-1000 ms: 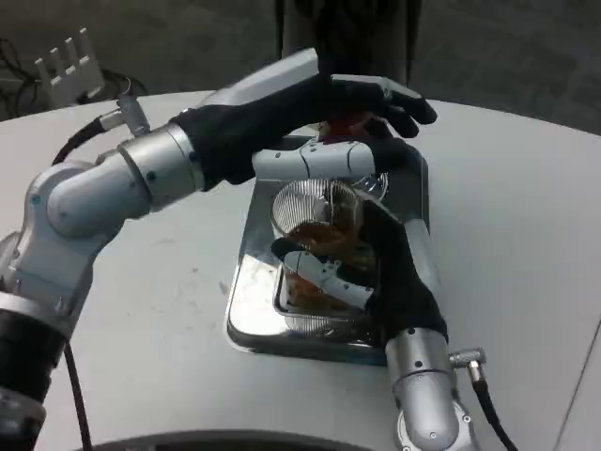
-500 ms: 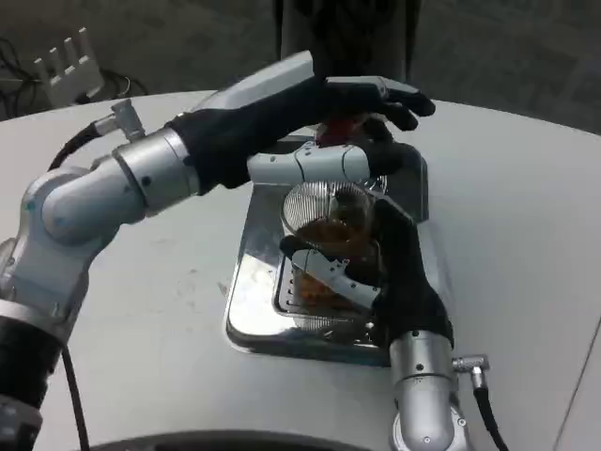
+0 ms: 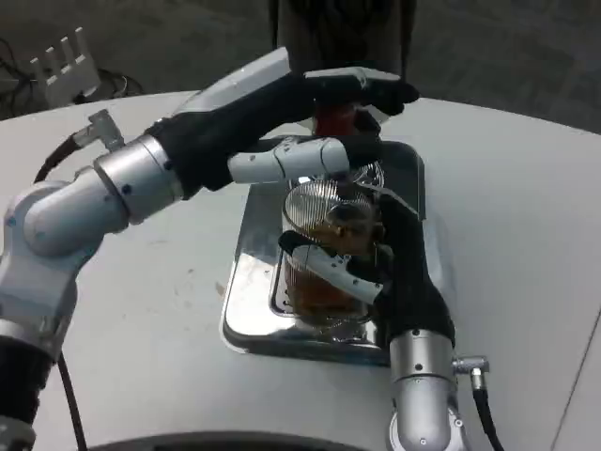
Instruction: Grasp the cup under the faucet to collect the drink, then remove the cup.
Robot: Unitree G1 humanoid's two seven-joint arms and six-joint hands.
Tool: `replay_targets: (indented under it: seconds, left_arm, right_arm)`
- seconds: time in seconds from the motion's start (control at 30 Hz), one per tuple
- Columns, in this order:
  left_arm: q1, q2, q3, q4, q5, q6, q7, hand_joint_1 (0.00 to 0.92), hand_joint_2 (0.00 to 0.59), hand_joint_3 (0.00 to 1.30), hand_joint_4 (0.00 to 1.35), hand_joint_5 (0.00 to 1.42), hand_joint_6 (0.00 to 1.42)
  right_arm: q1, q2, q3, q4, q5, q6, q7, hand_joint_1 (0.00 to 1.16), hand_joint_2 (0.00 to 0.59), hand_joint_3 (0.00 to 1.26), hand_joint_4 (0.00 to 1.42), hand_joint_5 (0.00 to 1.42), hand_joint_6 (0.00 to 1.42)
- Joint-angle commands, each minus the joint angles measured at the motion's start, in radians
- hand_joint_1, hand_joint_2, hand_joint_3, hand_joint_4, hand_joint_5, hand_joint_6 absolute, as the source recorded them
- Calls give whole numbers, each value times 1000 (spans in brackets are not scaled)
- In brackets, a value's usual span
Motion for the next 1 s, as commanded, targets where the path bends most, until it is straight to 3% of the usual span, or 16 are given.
replay_targets:
  seconds: [0.03, 0.43, 1.0]
  left_arm:
    - [28, 6, 21, -20, -5, -1, 6, 0, 97, 251, 212, 327, 350]
    - [54, 2, 72, -73, -34, 8, 22, 0, 96, 271, 231, 342, 366]
    - [149, 33, 166, -140, -74, 49, 38, 0, 94, 282, 246, 358, 374]
  right_arm:
    - [32, 52, 0, -6, 6, -9, -19, 801, 210, 603, 701, 652, 320]
    - [98, 28, 2, -109, -14, -3, -25, 817, 196, 654, 749, 714, 377]
    - [291, -27, -5, -353, -31, 35, 107, 834, 174, 706, 813, 783, 430]
